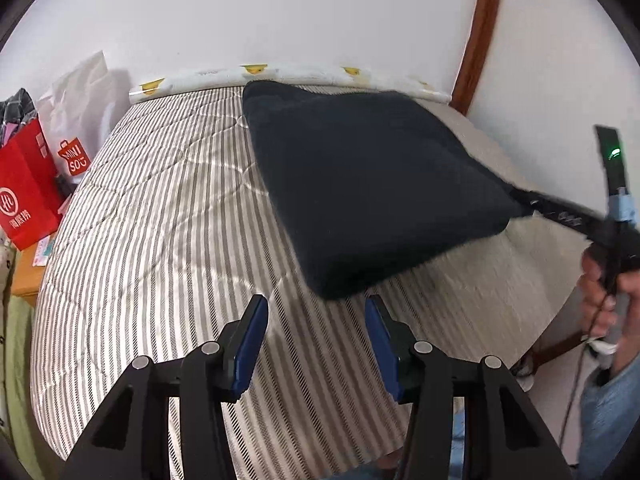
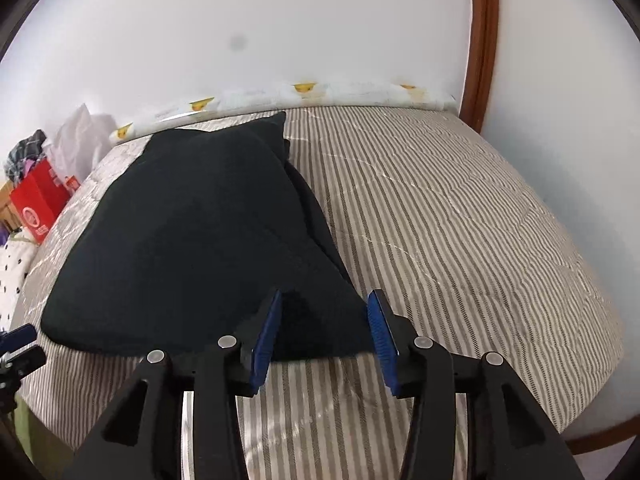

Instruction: Fold small clothes

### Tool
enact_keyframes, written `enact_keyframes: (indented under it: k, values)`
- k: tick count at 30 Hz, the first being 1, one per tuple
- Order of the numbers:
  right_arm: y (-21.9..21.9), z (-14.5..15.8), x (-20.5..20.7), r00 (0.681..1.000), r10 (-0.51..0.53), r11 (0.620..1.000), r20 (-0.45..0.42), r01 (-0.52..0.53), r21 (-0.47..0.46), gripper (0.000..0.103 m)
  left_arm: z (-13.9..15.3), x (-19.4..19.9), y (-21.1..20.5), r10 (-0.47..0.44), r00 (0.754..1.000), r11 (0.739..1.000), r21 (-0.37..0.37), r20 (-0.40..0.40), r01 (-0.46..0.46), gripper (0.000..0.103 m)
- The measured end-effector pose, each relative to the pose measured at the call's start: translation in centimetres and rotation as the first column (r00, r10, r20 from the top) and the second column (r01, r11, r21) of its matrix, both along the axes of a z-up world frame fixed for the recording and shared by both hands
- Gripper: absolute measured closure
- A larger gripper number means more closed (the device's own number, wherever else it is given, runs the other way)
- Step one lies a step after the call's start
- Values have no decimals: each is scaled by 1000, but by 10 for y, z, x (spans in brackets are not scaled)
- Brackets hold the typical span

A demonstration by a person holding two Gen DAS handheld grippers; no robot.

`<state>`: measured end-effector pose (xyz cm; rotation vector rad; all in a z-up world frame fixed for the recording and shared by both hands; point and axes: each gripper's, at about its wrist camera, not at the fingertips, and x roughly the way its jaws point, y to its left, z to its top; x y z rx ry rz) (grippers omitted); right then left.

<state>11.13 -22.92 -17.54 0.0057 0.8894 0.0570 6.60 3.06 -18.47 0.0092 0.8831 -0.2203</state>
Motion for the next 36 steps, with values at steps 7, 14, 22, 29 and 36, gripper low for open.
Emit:
enact_keyframes:
  k: [7,14,22,29,36]
  values:
    - [2,-31,-8,995,41,999,-89,-41,-2,52,-20,17,4,40,998,998,-49,-47,-42,55]
    - [17,-49,8,996,47,996,-72,-41,78,65,-22,33,-1,11,1000,998,-68,-25,-12,68]
    - [20,-46,44,997,26,995,-76,-18,97,67,-17,74,-2,23,1000,996,-83,-17,-25,68]
    - [38,-45,58,993,81,993,-90,-72,98,68,-14,98,20,133,990,984,-112,-51,-139,68]
    - [20,-27,28,998,9,993,-58,-2,121,68,2,64,18,143,990,986,-91,-7,-143,71]
